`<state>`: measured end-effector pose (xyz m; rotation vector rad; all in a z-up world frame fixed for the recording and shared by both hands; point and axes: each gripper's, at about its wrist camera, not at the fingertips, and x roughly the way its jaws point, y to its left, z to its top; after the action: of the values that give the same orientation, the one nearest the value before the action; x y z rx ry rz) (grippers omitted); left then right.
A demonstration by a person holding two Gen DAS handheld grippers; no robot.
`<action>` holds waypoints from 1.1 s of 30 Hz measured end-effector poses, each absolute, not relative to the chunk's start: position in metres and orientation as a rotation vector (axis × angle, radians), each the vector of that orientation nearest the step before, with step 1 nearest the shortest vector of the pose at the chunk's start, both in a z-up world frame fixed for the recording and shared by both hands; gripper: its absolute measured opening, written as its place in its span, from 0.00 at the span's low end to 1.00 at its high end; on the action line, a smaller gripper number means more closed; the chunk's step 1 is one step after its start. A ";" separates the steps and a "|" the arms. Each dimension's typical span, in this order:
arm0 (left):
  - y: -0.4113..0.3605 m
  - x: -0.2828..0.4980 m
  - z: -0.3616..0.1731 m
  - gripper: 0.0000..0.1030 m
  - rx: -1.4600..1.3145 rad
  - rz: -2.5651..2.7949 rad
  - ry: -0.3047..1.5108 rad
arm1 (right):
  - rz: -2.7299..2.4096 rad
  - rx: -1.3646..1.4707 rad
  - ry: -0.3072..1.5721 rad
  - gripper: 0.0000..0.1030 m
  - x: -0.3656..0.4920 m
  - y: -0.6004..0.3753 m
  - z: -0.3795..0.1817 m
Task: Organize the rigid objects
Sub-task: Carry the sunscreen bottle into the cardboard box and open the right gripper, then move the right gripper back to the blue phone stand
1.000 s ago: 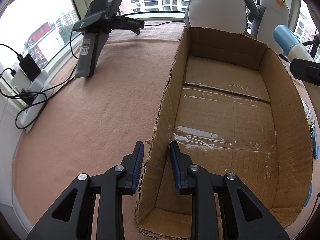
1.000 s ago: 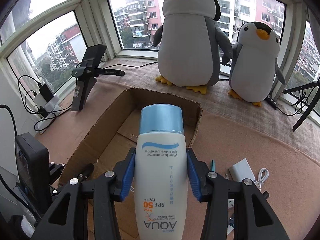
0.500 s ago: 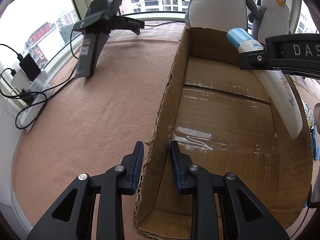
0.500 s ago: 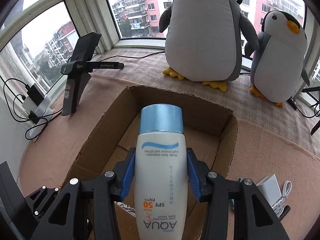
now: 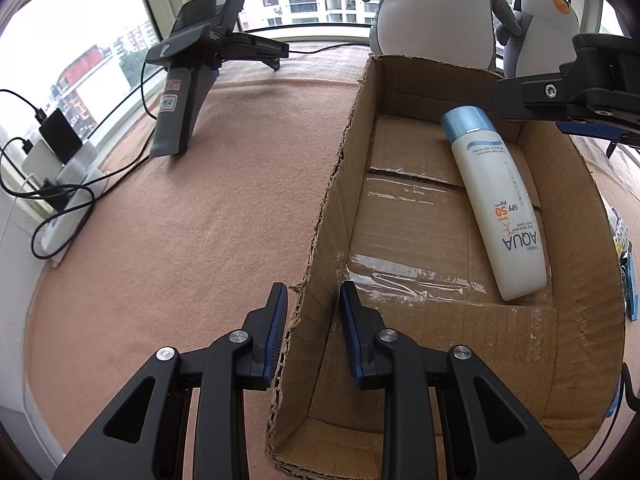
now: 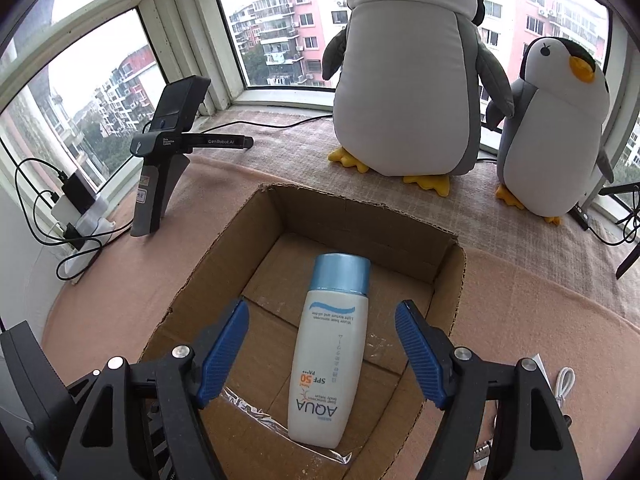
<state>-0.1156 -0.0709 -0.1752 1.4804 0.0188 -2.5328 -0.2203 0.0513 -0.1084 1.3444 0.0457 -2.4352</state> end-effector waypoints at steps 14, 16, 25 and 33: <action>-0.071 -0.116 -0.175 0.23 1.478 -2.535 0.015 | -2.521 1.306 -0.009 0.70 -0.179 0.112 -0.069; -0.071 -0.116 -0.175 0.23 1.477 -2.535 0.013 | -2.542 1.297 0.000 0.70 -0.168 0.126 -0.060; -0.070 -0.115 -0.175 0.23 1.475 -2.540 0.004 | -2.663 1.283 -0.071 0.70 -0.120 0.209 -0.020; -0.070 -0.114 -0.175 0.23 1.474 -2.542 -0.003 | -2.768 1.297 -0.053 0.70 -0.075 0.270 0.018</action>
<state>-0.1144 -0.0697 -0.1748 1.4738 -0.0025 -2.5424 -0.0750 0.2701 0.0178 1.2971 -0.0525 -2.7676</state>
